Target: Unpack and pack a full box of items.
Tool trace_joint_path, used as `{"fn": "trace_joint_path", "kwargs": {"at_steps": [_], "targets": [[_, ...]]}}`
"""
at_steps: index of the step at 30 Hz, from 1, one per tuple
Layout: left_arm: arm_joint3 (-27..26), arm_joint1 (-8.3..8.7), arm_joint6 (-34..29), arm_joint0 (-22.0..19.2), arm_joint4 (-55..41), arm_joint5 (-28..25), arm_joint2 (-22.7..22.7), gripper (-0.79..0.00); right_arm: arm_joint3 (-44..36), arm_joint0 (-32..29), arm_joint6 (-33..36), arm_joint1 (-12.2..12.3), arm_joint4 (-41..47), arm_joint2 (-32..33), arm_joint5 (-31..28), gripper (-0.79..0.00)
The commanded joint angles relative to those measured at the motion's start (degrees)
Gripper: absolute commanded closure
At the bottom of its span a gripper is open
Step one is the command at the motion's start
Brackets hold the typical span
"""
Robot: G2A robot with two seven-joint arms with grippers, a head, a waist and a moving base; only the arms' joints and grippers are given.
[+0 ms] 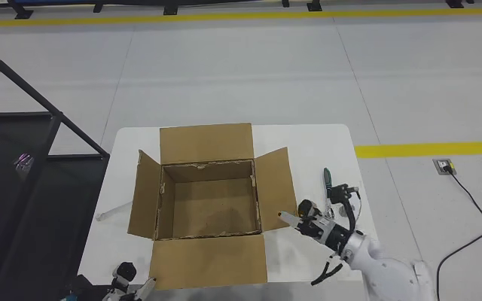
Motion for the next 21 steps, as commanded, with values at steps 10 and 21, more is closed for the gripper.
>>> {"fn": "trace_joint_path", "kwargs": {"at_steps": [10, 21], "targets": [[0.25, 0.08, -1.44, 0.28, -3.39, -1.10, -0.76, -0.785, 3.11, 4.19, 0.97, 0.86, -4.80, -6.33, 6.01, -0.785], [0.25, 0.08, -1.44, 0.28, -3.39, -1.10, -0.76, -0.785, 3.88, 5.51, -0.69, 1.65, -5.85, -10.13, 6.88, -0.785]]}}
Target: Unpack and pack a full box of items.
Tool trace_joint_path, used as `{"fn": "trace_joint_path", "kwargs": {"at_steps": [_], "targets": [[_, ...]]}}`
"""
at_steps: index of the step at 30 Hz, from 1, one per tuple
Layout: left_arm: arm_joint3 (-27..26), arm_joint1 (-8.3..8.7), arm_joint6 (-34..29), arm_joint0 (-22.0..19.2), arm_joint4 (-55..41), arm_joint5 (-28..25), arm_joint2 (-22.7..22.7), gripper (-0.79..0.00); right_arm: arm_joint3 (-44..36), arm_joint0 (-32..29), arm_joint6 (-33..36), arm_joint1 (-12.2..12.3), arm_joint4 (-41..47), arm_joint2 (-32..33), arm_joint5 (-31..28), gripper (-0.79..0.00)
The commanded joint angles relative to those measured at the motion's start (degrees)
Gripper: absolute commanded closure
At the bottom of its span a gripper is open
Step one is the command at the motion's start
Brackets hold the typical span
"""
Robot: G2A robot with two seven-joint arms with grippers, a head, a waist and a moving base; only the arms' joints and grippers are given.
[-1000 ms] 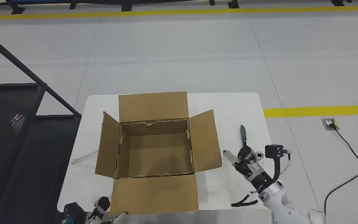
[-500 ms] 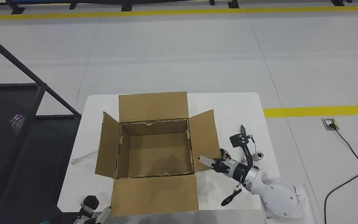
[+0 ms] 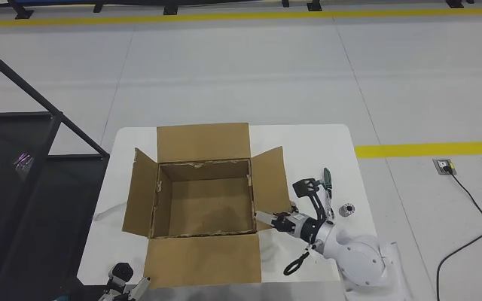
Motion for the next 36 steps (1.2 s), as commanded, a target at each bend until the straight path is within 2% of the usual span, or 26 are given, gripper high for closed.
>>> {"fn": "trace_joint_path", "kwargs": {"at_steps": [1, 7, 10, 15, 18, 30, 32, 33, 36], "targets": [[0.00, 0.00, 0.00, 0.00, 0.00, 0.00, 0.00, -0.785, 0.32, 0.33, -0.11, 0.14, -0.22, -0.70, 0.07, -0.785], [0.00, 0.00, 0.00, 0.00, 0.00, 0.00, 0.00, -0.785, -1.79, -0.87, -4.43, 0.67, -2.53, -0.27, 1.46, -0.785], [0.00, 0.00, 0.00, 0.00, 0.00, 0.00, 0.00, -0.785, -6.90, -4.95, -11.72, 0.91, -9.44, 1.29, 6.77, -0.785], [0.00, 0.00, 0.00, 0.00, 0.00, 0.00, 0.00, -0.785, -13.94, -10.71, -18.05, 1.22, -19.09, 2.58, 14.59, -0.785], [0.00, 0.00, 0.00, 0.00, 0.00, 0.00, 0.00, -0.785, -14.79, -11.63, -21.03, 1.11, -20.18, 3.27, 18.88, -0.785], [0.00, 0.00, 0.00, 0.00, 0.00, 0.00, 0.00, -0.785, -14.76, -11.62, -21.21, 1.12, -20.40, 3.22, 18.82, -0.785], [0.00, 0.00, 0.00, 0.00, 0.00, 0.00, 0.00, -0.785, -14.11, -11.28, -20.95, 1.21, -24.28, 2.38, 20.23, -0.785], [0.00, 0.00, 0.00, 0.00, 0.00, 0.00, 0.00, -0.785, -13.66, -10.19, -19.44, 1.16, -28.64, 1.56, 24.81, -0.785], [0.00, 0.00, 0.00, 0.00, 0.00, 0.00, 0.00, -0.785, -10.36, -4.88, -10.84, 1.22, -41.43, -0.48, 31.97, -0.785]]}}
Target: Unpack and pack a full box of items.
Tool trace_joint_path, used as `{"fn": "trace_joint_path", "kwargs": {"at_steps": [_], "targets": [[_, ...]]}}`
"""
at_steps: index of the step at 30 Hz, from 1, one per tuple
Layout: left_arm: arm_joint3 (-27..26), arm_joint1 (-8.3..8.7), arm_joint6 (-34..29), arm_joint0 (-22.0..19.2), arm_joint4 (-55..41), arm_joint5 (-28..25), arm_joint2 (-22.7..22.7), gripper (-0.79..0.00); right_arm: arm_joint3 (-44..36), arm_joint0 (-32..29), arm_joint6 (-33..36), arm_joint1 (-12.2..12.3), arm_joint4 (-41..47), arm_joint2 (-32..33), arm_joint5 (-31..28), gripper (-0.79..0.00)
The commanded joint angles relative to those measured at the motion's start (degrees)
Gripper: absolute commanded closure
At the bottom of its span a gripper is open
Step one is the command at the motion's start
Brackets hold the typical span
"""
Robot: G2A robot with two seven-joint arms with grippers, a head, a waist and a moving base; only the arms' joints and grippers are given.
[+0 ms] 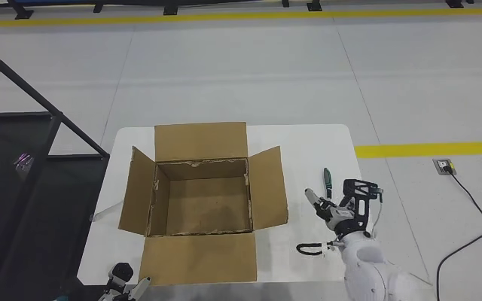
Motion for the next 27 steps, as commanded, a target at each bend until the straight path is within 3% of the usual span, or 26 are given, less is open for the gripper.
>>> {"fn": "trace_joint_path", "kwargs": {"at_steps": [1, 6, 12, 14, 17, 20, 21, 27], "targets": [[0.00, 0.00, 0.00, 0.00, 0.00, 0.00, 0.00, -0.785, 4.07, 5.25, 8.69, -0.02, -10.42, -1.34, 5.37, -0.785], [0.00, 0.00, 0.00, 0.00, 0.00, 0.00, 0.00, -0.785, 17.77, 20.13, 28.18, -0.01, -15.94, -2.41, -0.93, -0.785], [0.00, 0.00, 0.00, 0.00, 0.00, 0.00, 0.00, -0.785, 34.71, 31.55, 35.80, -0.30, -14.09, -2.46, -5.31, -0.785], [0.00, 0.00, 0.00, 0.00, 0.00, 0.00, 0.00, -0.785, 39.24, 34.28, 36.28, -0.34, -13.07, -1.92, -5.97, -0.785], [0.00, 0.00, 0.00, 0.00, 0.00, 0.00, 0.00, -0.785, 44.05, 36.35, 35.10, -0.31, -10.55, -0.86, -7.63, -0.705], [0.00, 0.00, 0.00, 0.00, 0.00, 0.00, 0.00, -0.785, 47.09, 36.93, 33.14, -0.22, -9.55, -0.31, -8.59, -0.486], [0.00, 0.00, 0.00, 0.00, 0.00, 0.00, 0.00, -0.785, 47.96, 37.09, 32.54, -0.21, -9.09, -0.09, -8.60, -0.446], [0.00, 0.00, 0.00, 0.00, 0.00, 0.00, 0.00, -0.785, 53.22, 38.20, 28.48, -0.14, -7.53, 0.87, -7.76, -0.382]]}}
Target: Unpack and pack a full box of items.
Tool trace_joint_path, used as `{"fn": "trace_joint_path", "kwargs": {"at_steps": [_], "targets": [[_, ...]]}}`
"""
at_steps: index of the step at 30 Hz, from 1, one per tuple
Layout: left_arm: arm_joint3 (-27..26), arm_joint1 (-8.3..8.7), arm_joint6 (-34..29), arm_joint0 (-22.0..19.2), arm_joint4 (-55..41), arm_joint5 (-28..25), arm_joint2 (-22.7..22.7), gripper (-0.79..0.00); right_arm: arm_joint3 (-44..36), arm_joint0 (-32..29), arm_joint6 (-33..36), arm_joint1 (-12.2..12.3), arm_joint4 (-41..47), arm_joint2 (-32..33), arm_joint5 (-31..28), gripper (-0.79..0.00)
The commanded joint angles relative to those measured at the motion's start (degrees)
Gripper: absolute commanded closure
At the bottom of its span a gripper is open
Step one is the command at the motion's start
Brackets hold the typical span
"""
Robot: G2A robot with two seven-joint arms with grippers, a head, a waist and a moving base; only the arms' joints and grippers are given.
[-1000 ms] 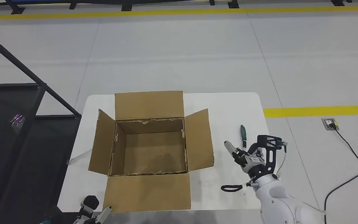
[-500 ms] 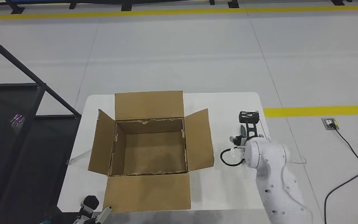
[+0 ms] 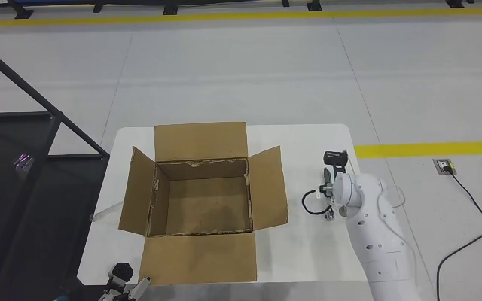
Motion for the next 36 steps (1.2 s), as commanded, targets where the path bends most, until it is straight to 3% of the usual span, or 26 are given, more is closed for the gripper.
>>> {"fn": "trace_joint_path", "kwargs": {"at_steps": [1, 27, 30, 32, 36], "targets": [[0.00, 0.00, 0.00, 0.00, 0.00, 0.00, 0.00, -0.785, 1.87, 0.49, -1.21, 0.02, 0.57, 0.27, 0.27, -0.382], [0.00, 0.00, 0.00, 0.00, 0.00, 0.00, 0.00, -0.785, 13.73, 5.30, -4.85, -0.07, 1.74, -1.63, 2.15, -0.231], [0.00, 0.00, 0.00, 0.00, 0.00, 0.00, 0.00, -0.785, 14.96, 5.89, -5.42, -0.17, 2.18, -1.99, 2.13, -0.163], [0.00, 0.00, 0.00, 0.00, 0.00, 0.00, 0.00, -0.785, 15.71, 6.28, -5.62, -0.21, 2.37, -2.16, 2.13, 0.000], [0.00, 0.00, 0.00, 0.00, 0.00, 0.00, 0.00, -0.785, 15.63, 6.42, -7.13, -0.17, 2.98, -1.85, 3.01, 0.000]]}}
